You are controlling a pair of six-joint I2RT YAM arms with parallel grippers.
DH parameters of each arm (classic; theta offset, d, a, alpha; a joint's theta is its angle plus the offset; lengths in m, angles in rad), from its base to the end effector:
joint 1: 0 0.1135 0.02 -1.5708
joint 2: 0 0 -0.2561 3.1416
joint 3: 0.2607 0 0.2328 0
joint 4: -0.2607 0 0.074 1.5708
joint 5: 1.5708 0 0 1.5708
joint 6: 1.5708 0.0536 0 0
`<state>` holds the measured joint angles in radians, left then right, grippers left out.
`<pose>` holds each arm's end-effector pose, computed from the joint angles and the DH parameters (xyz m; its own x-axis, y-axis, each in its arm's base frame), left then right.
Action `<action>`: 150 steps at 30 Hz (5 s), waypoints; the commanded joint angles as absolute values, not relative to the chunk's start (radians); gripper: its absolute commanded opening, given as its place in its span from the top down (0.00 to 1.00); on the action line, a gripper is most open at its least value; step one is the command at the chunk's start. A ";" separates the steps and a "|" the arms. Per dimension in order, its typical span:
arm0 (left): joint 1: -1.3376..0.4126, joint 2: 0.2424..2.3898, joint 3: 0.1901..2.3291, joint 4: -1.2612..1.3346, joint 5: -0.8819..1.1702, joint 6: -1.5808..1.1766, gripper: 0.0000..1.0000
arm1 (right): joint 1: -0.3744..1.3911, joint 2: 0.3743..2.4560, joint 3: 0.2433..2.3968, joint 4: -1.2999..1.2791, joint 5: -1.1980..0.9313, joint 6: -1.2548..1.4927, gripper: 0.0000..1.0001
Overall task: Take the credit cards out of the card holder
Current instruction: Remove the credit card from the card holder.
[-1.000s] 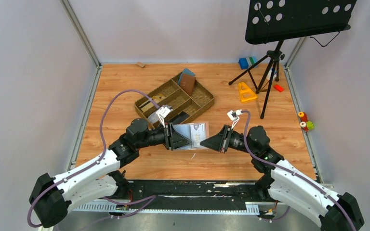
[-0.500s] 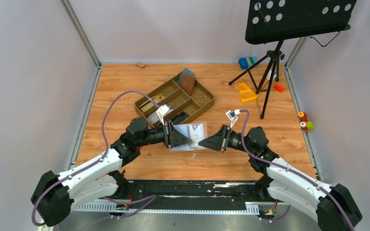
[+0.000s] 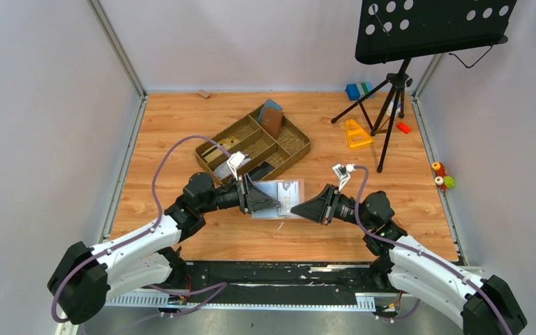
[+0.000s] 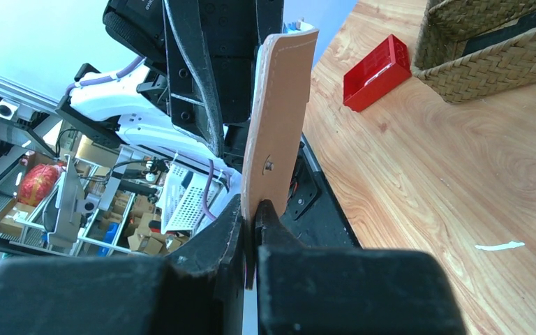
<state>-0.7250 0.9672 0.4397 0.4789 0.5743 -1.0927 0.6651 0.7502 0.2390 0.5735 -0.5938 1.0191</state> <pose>0.1439 -0.1664 0.2572 -0.8717 -0.2237 -0.4361 0.4107 0.1522 -0.8990 0.1203 0.1324 0.2378 -0.7841 0.2821 -0.5528 -0.5401 0.1285 0.8317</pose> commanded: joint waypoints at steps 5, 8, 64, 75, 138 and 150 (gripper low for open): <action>-0.715 1.009 0.418 0.516 0.577 -1.125 0.54 | 0.678 0.755 0.242 0.853 -0.642 1.050 1.00; -0.715 1.028 0.416 0.526 0.590 -1.135 0.54 | 0.678 0.795 0.237 0.945 -0.660 1.082 1.00; -0.727 1.122 0.382 0.645 0.647 -1.063 1.00 | 0.636 0.724 0.237 0.460 -0.562 0.918 1.00; -0.758 1.207 0.393 0.827 0.728 -1.137 0.61 | 0.636 0.828 0.245 0.615 -0.662 0.976 1.00; -0.724 1.299 0.354 1.130 0.811 -1.288 1.00 | 0.549 0.846 0.178 0.760 -0.732 1.104 1.00; -0.658 1.101 0.310 0.692 0.725 -1.068 1.00 | 0.465 0.582 0.145 0.423 -0.571 1.040 1.00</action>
